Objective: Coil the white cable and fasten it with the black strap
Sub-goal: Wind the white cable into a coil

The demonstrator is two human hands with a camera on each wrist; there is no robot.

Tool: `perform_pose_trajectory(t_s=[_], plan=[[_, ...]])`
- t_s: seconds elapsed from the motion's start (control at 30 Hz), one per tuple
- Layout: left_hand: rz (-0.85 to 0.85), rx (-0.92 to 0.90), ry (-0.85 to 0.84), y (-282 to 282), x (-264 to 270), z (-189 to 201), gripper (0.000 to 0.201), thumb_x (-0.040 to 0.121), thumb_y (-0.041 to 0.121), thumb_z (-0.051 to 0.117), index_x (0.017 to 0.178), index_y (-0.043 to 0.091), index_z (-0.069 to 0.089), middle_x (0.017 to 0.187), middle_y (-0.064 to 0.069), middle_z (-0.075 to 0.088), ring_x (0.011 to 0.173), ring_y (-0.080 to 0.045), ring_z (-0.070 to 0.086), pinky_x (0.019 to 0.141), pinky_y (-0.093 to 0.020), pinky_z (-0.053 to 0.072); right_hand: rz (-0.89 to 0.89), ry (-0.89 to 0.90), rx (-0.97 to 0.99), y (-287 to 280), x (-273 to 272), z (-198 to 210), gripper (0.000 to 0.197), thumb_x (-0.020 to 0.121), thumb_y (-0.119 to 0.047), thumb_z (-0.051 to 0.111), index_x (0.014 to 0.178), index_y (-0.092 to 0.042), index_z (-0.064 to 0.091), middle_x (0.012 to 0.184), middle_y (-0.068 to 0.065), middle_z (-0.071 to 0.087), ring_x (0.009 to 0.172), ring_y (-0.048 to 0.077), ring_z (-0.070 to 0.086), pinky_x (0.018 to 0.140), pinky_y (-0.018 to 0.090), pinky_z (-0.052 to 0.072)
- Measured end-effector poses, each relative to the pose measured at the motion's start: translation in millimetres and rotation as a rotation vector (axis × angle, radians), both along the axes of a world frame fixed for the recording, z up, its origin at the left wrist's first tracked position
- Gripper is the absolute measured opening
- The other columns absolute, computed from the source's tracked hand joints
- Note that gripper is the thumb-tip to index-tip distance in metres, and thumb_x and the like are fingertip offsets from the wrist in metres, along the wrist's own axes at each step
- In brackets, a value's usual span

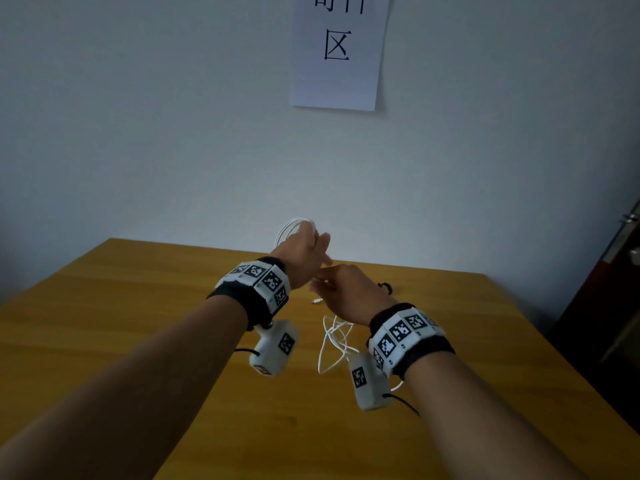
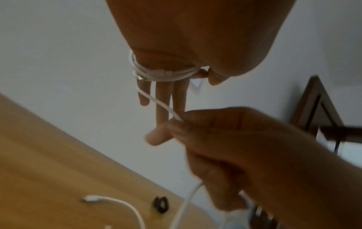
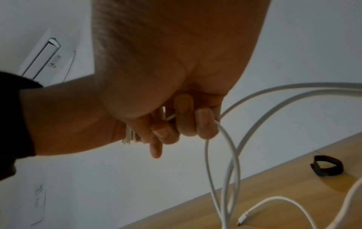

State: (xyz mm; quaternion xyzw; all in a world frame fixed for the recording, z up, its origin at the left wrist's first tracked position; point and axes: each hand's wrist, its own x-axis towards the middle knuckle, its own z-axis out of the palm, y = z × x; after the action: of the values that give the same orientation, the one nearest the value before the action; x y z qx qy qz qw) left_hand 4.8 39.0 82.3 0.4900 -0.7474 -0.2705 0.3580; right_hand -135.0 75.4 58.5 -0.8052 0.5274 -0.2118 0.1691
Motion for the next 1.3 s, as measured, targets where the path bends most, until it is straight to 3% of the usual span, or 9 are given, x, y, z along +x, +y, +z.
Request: perform_pose_trajectory(t_s=[0.1, 0.27, 0.47, 0.57, 0.67, 0.73, 0.87, 1.07, 1.3], plan=[[0.105, -0.019, -0.365, 3.2, 2.7, -5.7, 0.031, 0.100, 0.045, 0.033, 0.093, 0.015, 0.039, 0.087, -0.008, 0.062, 0.079, -0.031, 0.061, 0.075, -0.043, 0.049, -0.009, -0.042, -0.047, 2.8, -2.4, 2.2, 0.023, 0.102, -0.022, 0.055, 0.094, -0.014, 0.074, 0.075, -0.013, 0.062, 0.067, 0.004, 0.059, 0.062, 0.027, 0.044], [0.123, -0.039, -0.524, 5.9, 2.8, -11.8, 0.040, 0.101, 0.049, 0.025, 0.095, 0.014, 0.043, 0.081, -0.001, 0.063, 0.076, -0.025, 0.059, 0.072, -0.039, 0.046, -0.088, -0.153, -0.074, 0.9, -11.8, 1.5, 0.013, 0.091, -0.013, 0.062, 0.094, -0.024, 0.069, 0.078, -0.013, 0.066, 0.069, 0.001, 0.064, 0.057, 0.011, 0.045], [0.092, 0.000, -0.716, 5.3, 1.8, -9.4, 0.073, 0.095, 0.064, 0.006, 0.115, 0.018, 0.059, 0.083, -0.006, 0.059, 0.071, -0.020, 0.055, 0.064, -0.035, 0.044, -0.167, -0.195, -0.067, -5.6, -24.3, 2.4, 0.020, 0.086, -0.041, 0.070, 0.094, -0.023, 0.066, 0.074, 0.001, 0.071, 0.063, 0.016, 0.069, 0.063, 0.037, 0.058], [0.029, 0.147, -0.636, 5.3, 0.1, -7.1, 0.056, 0.097, 0.056, 0.015, 0.128, 0.031, 0.053, 0.068, -0.002, 0.046, 0.055, -0.015, 0.043, 0.054, -0.027, 0.034, -0.156, -0.147, -0.050, -7.8, -30.3, -0.8, 0.043, 0.088, -0.058, 0.067, 0.085, -0.015, 0.068, 0.074, 0.004, 0.072, 0.056, 0.016, 0.072, 0.064, 0.040, 0.060], [0.011, 0.319, -0.456, 4.2, 0.4, -2.9, 0.052, 0.095, 0.059, 0.041, 0.072, 0.014, 0.052, 0.054, -0.002, 0.044, 0.043, -0.017, 0.038, 0.050, -0.024, 0.033, -0.171, -0.082, -0.031, -12.4, -36.9, -8.8, 0.075, 0.083, -0.075, 0.057, 0.082, 0.000, 0.067, 0.070, 0.014, 0.073, 0.057, 0.020, 0.073, 0.068, 0.040, 0.056], [-0.031, 0.436, -0.334, 4.4, 1.9, -2.6, 0.049, 0.097, 0.051, 0.049, 0.065, 0.014, 0.044, 0.050, 0.000, 0.039, 0.041, -0.017, 0.033, 0.048, -0.023, 0.030, -0.173, -0.050, -0.052, -14.4, -39.9, -13.7, 0.088, 0.078, -0.087, 0.047, 0.076, -0.002, 0.069, 0.069, 0.012, 0.073, 0.060, 0.025, 0.069, 0.067, 0.041, 0.055], [-0.150, 0.637, -0.010, 11.5, 5.6, 0.3, 0.039, 0.101, 0.039, 0.047, 0.068, 0.020, 0.041, 0.048, 0.006, 0.024, 0.039, -0.012, 0.019, 0.043, -0.020, 0.017, -0.148, -0.090, -0.042, -16.0, -44.5, -16.3, 0.070, 0.084, -0.081, 0.049, 0.074, -0.015, 0.072, 0.072, -0.003, 0.073, 0.060, 0.011, 0.062, 0.064, 0.033, 0.048], [-0.218, 0.737, 0.416, 13.4, 6.8, -1.7, 0.051, 0.102, 0.028, 0.039, 0.053, 0.026, 0.025, 0.044, 0.007, 0.019, 0.035, -0.010, 0.014, 0.041, -0.021, 0.010, -0.124, -0.137, 0.008, -18.4, -47.6, -21.8, 0.041, 0.083, -0.065, 0.068, 0.095, -0.025, 0.067, 0.107, -0.011, 0.071, 0.105, 0.006, 0.065, 0.091, 0.034, 0.051], [-0.415, 0.826, 0.807, 16.8, 4.0, 5.5, 0.044, 0.099, 0.029, 0.038, 0.060, 0.026, 0.017, 0.050, 0.007, 0.010, 0.041, -0.013, 0.005, 0.043, -0.022, 0.005, -0.124, -0.055, -0.035, -26.8, -42.8, -36.9, 0.045, 0.083, -0.044, 0.079, 0.119, -0.021, 0.064, 0.119, -0.005, 0.071, 0.111, 0.013, 0.065, 0.091, 0.031, 0.051]])
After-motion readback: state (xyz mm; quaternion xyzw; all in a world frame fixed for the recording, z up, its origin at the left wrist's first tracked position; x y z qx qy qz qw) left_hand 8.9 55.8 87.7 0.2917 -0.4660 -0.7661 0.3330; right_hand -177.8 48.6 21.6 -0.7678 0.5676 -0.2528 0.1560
